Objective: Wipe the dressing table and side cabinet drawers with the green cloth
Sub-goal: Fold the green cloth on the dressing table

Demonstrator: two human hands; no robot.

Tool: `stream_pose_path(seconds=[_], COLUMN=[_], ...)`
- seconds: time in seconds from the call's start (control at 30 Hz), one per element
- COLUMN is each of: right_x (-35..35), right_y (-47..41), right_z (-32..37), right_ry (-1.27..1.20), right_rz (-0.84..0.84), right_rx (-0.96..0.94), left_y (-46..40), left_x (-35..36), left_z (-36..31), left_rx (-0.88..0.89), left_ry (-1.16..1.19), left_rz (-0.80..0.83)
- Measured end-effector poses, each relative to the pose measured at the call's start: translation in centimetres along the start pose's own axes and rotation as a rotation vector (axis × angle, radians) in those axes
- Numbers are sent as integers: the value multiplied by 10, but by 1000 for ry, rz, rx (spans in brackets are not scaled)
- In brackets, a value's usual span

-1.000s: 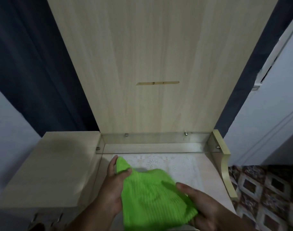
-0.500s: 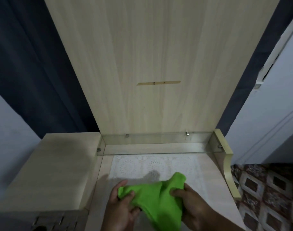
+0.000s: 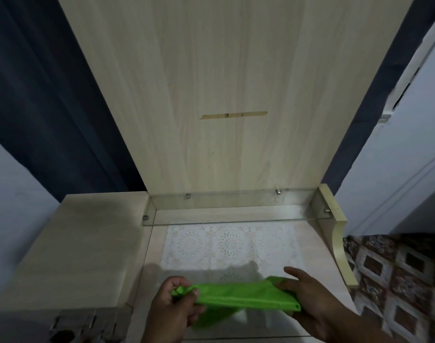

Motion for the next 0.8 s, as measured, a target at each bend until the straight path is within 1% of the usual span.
stream_pose_path(seconds=[0.1,0.3,0.37,0.43,0.53,0.57,0.6,0.67,0.7,0.73,0.8], right_x=[5,16,10,-6,-38,-51,-62,-75,-76,-74,-60], right_y=[-5,-25,-33,-47,-63,-70,-75,-83,-84,-85,-84], right_z=[21,72,70,52,1,-19,-35,-51,-51,-49,-39], right_ry=[56,83,79,155,404,500,630,976,1119,1224,1394], right_rz=[-1,87,88,30,-89,-130,-164,-216,-233,-226,-207], right_rx=[-27,-163,-188,-174,-84,-47,-18,-27,-70,-126,-294], left_y=[-10,-27,-33,-41,-43,-45,-48,-59,-65,-68,-75], left_x=[9,24,24,19,11,2,-9,-28,-30,-24,0], left_z=[-19,-70,-64,-34,38,62,77,91,91,88,74], left_rx=[9,206,224,149,-78,-137,-152,-112,-71,-20,155], left_ry=[-38,-63,-95,-121,-187,-232,-332,-583,-701,-833,-1124], left_rz=[31,64,64,72,159,142,113,46,43,74,162])
Point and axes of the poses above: each hand's wrist, its own y-axis away from the middle knuckle, its own x-axis out of the palm, z = x × y, the point moved 8 cm from there along -y, towards the middle knuckle, and after that the axes turned 10 degrees about z, right-handed, at the moved point
